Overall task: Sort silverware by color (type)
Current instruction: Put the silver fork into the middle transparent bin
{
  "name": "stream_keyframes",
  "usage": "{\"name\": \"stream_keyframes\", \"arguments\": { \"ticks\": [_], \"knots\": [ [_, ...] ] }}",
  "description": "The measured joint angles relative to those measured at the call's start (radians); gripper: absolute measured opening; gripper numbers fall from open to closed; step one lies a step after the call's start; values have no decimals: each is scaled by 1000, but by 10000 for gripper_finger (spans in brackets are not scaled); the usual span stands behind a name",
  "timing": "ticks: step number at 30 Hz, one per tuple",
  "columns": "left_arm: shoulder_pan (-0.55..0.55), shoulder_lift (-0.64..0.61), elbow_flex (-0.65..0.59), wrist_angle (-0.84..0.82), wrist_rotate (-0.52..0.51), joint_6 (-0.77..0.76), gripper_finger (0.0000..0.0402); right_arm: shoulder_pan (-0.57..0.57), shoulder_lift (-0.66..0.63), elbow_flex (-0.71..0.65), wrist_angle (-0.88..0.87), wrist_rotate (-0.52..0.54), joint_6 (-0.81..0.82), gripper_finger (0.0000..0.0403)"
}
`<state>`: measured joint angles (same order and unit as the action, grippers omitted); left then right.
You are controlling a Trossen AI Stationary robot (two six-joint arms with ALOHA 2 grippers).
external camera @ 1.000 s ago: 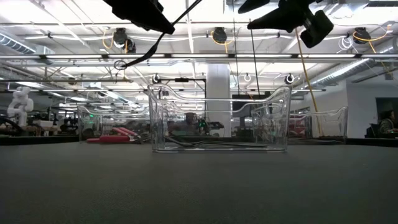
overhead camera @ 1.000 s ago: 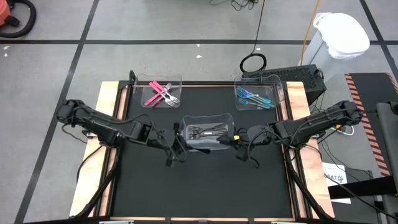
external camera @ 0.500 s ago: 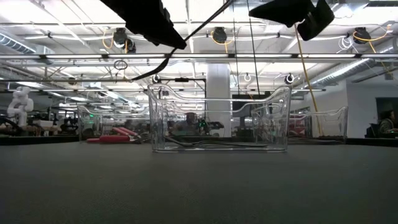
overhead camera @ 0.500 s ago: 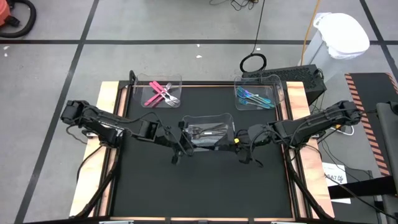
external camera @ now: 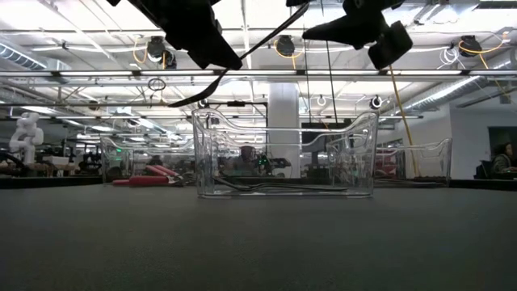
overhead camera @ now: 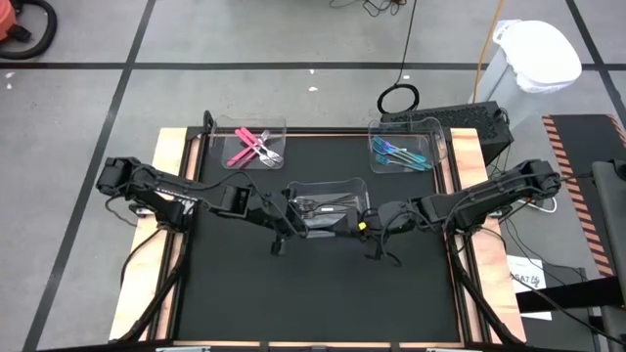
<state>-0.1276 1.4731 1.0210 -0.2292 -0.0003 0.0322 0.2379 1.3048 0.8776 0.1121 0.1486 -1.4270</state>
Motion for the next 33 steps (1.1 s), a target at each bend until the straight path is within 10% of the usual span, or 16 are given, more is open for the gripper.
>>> {"name": "stream_keyframes", "arguments": {
  "ticks": [33],
  "knots": [
    [2,0,0,-27,0,1,11,0,-1,0,-33,11,67,37]
  ]
}}
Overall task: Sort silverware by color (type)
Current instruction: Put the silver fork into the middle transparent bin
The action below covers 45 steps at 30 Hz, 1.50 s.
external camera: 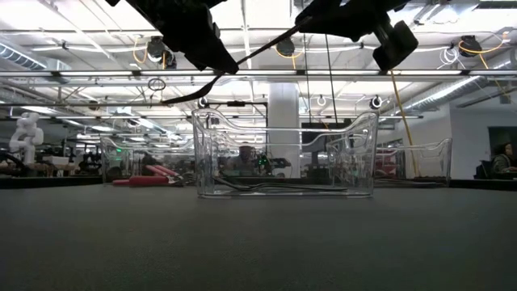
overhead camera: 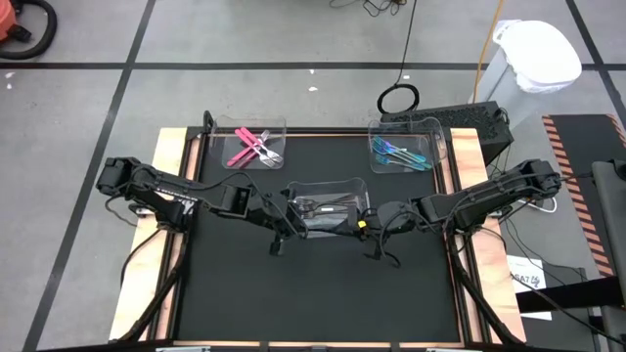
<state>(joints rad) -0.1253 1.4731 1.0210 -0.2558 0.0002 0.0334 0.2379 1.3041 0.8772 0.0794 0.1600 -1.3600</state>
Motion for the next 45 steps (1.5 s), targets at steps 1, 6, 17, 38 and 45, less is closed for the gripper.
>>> {"name": "stream_keyframes", "arguments": {
  "ticks": [1,6,17,38,45],
  "knots": [
    [0,0,0,0,0,0,11,0,0,0,-1,0,9,29],
    [0,0,0,0,-1,0,11,0,0,-1,-19,-2,10,7],
    [0,0,0,14,-35,-37,38,0,0,-1,-20,21,7,4],
    [-1,-30,2,29,-252,-8,201,-1,-24,0,-85,106,5,3],
    [-1,-57,2,-7,-257,-20,201,-2,-91,0,-164,103,52,3]
  ]
}}
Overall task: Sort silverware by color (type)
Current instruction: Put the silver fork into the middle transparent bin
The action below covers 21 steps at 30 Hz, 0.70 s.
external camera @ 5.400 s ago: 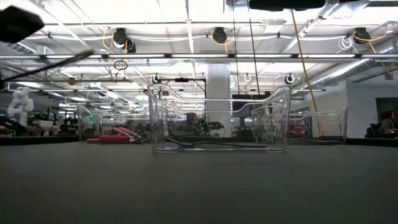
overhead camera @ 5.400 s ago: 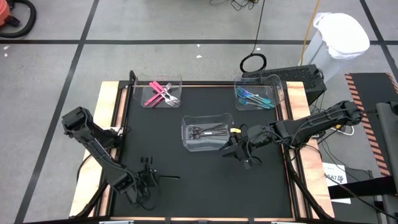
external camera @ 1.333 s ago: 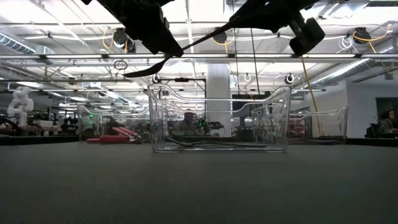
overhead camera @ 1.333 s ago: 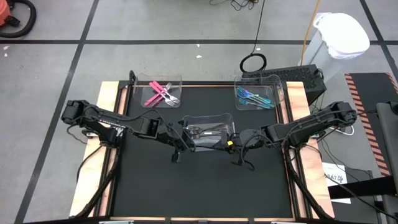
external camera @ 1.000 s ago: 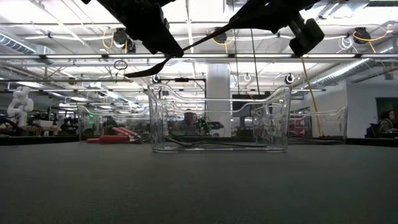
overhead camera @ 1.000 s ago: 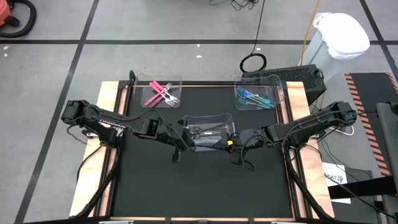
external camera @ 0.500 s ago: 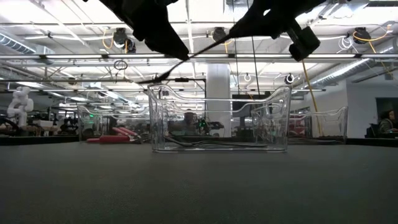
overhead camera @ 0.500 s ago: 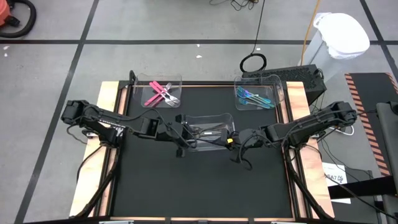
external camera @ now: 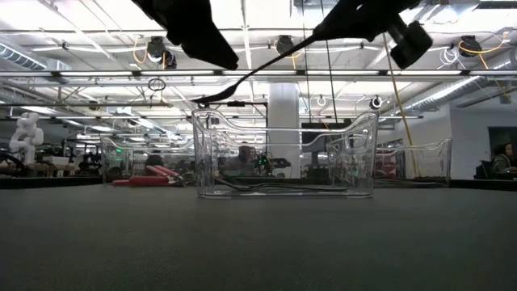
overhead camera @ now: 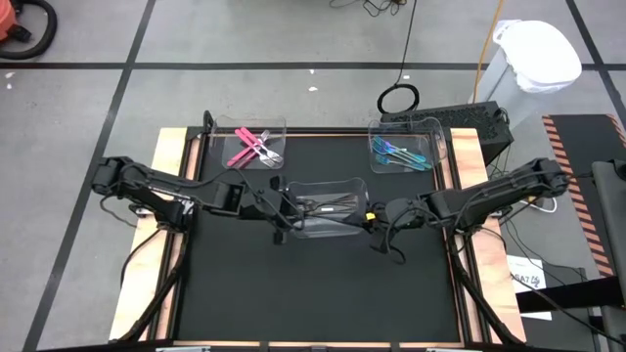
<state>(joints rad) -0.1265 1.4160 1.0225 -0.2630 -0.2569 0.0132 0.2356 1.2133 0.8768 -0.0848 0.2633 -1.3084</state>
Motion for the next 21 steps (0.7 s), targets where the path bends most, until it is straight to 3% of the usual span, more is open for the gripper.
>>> {"name": "stream_keyframes", "arguments": {
  "ticks": [21],
  "knots": [
    [0,-43,-2,-134,-61,22,201,-62,-127,0,-242,-6,116,3]
  ]
}}
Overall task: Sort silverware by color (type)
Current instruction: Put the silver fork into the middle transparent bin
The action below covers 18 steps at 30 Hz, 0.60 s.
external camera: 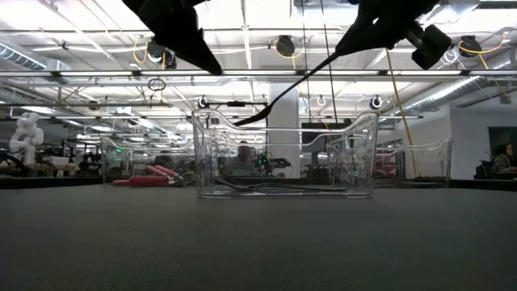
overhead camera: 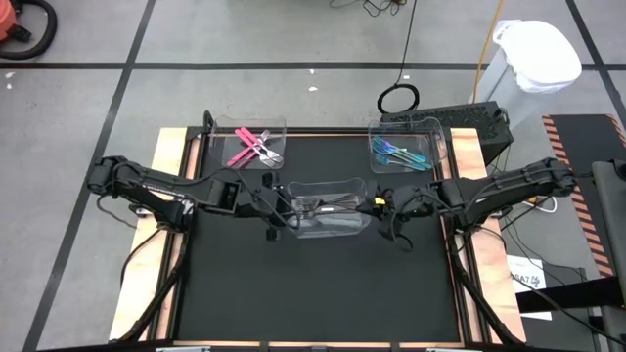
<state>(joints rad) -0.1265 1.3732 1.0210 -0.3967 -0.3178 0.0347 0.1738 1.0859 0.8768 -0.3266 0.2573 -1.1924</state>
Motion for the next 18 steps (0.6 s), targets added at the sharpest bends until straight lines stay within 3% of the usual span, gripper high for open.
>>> {"name": "stream_keyframes", "arguments": {
  "ticks": [8,18],
  "knots": [
    [0,-16,0,-15,-2,-1,201,-39,0,0,-6,-13,4,3],
    [4,-79,-109,31,-11,28,201,-171,0,0,-11,-214,13,3]
  ]
}}
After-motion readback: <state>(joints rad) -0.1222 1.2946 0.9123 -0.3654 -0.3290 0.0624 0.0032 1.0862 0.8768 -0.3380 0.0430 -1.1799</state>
